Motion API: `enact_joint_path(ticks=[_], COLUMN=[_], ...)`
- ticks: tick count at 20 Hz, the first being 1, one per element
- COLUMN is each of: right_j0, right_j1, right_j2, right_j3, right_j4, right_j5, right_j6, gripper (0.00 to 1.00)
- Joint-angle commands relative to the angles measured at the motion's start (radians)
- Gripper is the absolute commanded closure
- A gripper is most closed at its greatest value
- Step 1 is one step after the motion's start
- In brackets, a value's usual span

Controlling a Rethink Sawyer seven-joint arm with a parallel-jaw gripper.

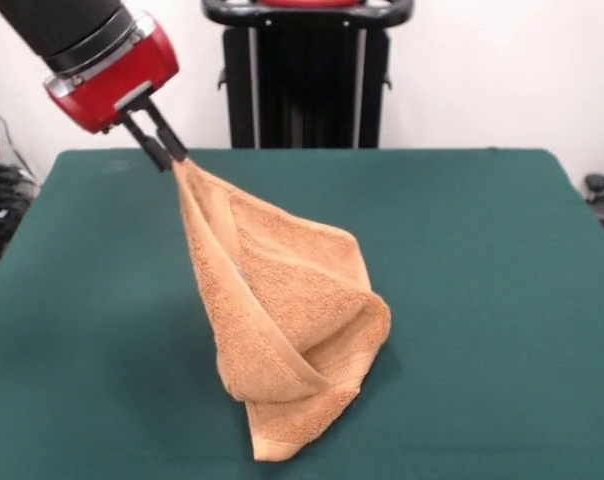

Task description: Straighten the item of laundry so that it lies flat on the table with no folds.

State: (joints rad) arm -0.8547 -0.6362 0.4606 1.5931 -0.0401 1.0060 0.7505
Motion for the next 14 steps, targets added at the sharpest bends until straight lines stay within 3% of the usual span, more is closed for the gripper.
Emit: enact_joint_path(ticks=[1,7,14], right_j0=[-0.042,-0.184,-0.292], right_j1=[0.093,0.187,0.284], right_j2=[0.181,0.299,0.393], right_j3=[0.102,0.081,-0.019], right_j4=[-0.011,-0.044,-0.107], right_j5=[-0.011,-0.039,0.028], right_j6=[-0.167,-0.302,-0.402], gripper=[1.00,1.00,1.00])
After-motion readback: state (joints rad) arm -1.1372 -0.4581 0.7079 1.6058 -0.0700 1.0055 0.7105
